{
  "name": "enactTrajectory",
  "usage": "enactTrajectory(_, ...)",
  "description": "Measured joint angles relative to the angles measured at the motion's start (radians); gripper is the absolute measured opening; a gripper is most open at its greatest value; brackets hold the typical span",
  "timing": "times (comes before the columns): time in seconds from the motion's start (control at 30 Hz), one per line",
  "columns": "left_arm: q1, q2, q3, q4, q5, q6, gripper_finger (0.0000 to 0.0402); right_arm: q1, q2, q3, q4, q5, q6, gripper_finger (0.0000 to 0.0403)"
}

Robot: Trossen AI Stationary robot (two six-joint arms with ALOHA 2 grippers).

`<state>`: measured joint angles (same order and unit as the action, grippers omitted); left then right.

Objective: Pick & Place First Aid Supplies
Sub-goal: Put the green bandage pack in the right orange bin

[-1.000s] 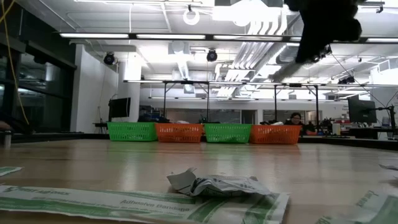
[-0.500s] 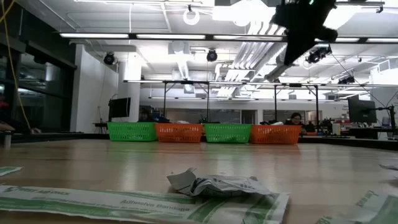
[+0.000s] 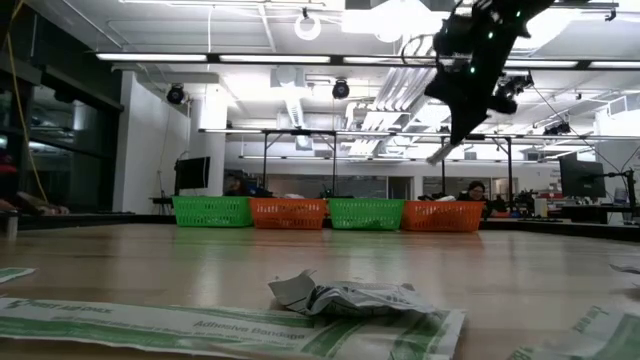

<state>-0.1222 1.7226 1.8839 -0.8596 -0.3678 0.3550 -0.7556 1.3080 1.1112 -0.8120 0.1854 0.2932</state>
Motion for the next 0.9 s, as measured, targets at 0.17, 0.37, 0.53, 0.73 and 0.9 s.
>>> enactTrajectory(0.17,0.1,-0.003,-0.027,0.133,0.131,0.074,0.014,-0.101,0.089,0.0,0.075,-0.104,-0.078,0.0)
enactTrajectory(0.37,0.181,-0.002,-0.169,0.335,0.256,0.086,0.014,-0.136,0.185,0.0,0.145,-0.157,-0.093,0.0)
enactTrajectory(0.53,0.214,-0.012,-0.294,0.453,0.337,0.09,0.014,-0.137,0.223,0.0,0.18,-0.177,-0.06,0.0)
enactTrajectory(0.73,0.245,-0.148,-0.505,0.677,0.404,0.12,0.014,-0.135,0.225,0.0,0.197,-0.173,-0.005,0.0)
enactTrajectory(0.9,0.313,-0.294,-0.734,0.833,0.5,0.099,0.014,-0.134,0.224,0.0,0.194,-0.171,0.036,0.0)
